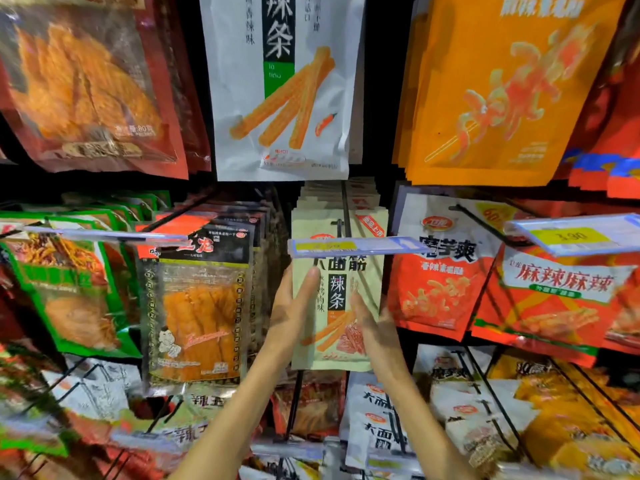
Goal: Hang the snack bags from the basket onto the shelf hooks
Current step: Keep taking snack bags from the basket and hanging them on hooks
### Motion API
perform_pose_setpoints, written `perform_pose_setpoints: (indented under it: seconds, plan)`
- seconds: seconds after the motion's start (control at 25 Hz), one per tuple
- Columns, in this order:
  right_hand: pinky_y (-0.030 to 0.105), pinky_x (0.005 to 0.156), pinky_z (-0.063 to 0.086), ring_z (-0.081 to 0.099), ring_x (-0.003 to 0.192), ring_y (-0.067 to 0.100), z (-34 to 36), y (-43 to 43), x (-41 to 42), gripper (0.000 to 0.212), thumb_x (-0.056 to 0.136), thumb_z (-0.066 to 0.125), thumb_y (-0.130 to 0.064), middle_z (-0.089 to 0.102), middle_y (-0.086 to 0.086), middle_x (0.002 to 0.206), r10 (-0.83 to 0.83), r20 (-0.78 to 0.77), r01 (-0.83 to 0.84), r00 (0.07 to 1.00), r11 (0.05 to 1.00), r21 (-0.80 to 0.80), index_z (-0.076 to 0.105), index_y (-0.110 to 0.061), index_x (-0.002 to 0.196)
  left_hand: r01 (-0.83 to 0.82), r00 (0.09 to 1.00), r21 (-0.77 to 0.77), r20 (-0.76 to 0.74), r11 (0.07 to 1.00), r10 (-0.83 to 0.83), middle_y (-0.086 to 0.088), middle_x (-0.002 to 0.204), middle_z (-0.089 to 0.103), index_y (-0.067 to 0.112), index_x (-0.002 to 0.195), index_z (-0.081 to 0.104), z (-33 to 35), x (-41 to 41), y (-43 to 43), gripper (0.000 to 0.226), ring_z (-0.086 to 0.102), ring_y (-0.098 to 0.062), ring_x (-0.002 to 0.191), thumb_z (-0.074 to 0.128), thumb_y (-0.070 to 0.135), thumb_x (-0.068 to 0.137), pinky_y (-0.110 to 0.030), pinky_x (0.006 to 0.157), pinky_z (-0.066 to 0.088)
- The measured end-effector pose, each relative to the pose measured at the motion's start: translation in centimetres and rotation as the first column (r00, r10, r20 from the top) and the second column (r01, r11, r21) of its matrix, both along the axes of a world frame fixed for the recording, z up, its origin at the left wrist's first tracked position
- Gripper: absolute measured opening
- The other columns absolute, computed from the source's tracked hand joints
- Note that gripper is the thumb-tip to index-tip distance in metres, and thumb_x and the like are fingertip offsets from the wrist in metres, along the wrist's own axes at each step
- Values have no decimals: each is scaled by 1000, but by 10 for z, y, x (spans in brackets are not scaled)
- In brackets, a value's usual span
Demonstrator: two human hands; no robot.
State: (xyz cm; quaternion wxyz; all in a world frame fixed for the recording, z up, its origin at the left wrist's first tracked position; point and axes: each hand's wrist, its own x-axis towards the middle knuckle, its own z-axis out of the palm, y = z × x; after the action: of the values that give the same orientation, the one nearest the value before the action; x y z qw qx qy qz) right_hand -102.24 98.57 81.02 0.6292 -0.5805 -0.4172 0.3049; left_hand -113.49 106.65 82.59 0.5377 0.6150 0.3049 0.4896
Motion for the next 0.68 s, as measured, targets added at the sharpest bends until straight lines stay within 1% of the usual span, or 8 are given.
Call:
perform_pose_setpoints:
  seconds: [0.08, 0.16, 0.24, 0.32, 0.4, 0.48, 0.56, 0.68]
  plan:
    - [7, 95, 35, 48, 113, -14, -18, -4, -3, 42, 86, 56, -57, 48, -36, 118, 4, 8, -4, 1000, 999, -32, 41, -48, 125, 23, 1000, -74, -9, 997, -24, 48, 93, 60, 46, 120, 46, -19, -7, -10, 26, 52, 30, 91, 50, 33, 98, 6, 70, 37]
    - [20, 104, 39, 50, 122, -9, -36, -5, -2, 64, 79, 58, -72, 55, -29, 131, 18, 13, -18, 1000, 1000, 4, 45, -44, 135, 51, 999, -114, -5, 992, -52, 37, 100, 66, 38, 128, 46, -34, -11, -15, 33, 56, 24, 95, 52, 30, 96, 3, 72, 40]
    - [16, 101, 43, 51, 124, -8, -44, -3, 1, 77, 75, 60, -75, 56, -26, 133, 5, 12, -5, 1000, 1000, 16, 44, -40, 141, 58, 998, -140, -11, 988, -60, 27, 102, 66, 34, 129, 45, -42, -12, -17, 34, 58, 23, 90, 52, 28, 96, 3, 69, 41]
    - [7, 93, 43, 50, 122, -11, -42, -1, 0, 64, 86, 59, -62, 56, -27, 133, -5, -19, 6, 1000, 1000, 17, 43, -38, 142, 60, 998, -147, -8, 987, -62, 28, 102, 62, 32, 127, 45, -45, -11, -16, 31, 57, 26, 86, 51, 27, 97, 4, 67, 40]
    - [0, 85, 40, 50, 114, -21, -37, 1, -2, 49, 88, 57, -50, 54, -29, 130, -15, -49, 16, 999, 1000, 4, 44, -44, 135, 63, 998, -143, -1, 988, -63, 30, 99, 66, 31, 129, 48, -44, -9, -13, 34, 58, 24, 90, 52, 30, 95, 3, 69, 41]
    - [-5, 77, 38, 48, 101, -31, -32, 5, -3, 39, 85, 56, -51, 51, -35, 121, -45, -53, 44, 998, 999, -19, 42, -54, 122, 61, 998, -148, 9, 987, -60, 34, 96, 67, 34, 127, 51, -42, -8, -8, 33, 58, 22, 92, 53, 32, 94, 2, 70, 42]
    - [-7, 73, 36, 46, 95, -35, -29, 8, -3, 36, 85, 56, -53, 51, -36, 117, -67, -56, 66, 996, 998, -20, 42, -54, 118, 83, 997, -144, 14, 986, -82, 35, 100, 67, 39, 122, 53, -38, -6, -5, 31, 60, 19, 96, 53, 39, 91, 0, 72, 44]
    - [-9, 71, 34, 41, 91, -39, -29, 9, -1, 34, 90, 56, -50, 47, -38, 115, -79, -53, 77, 995, 997, -31, 39, -54, 119, 139, 990, -145, 35, 980, -136, 21, 114, 69, 34, 127, 55, -39, -5, -2, 40, 64, 5, 106, 54, 42, 88, -9, 79, 49]
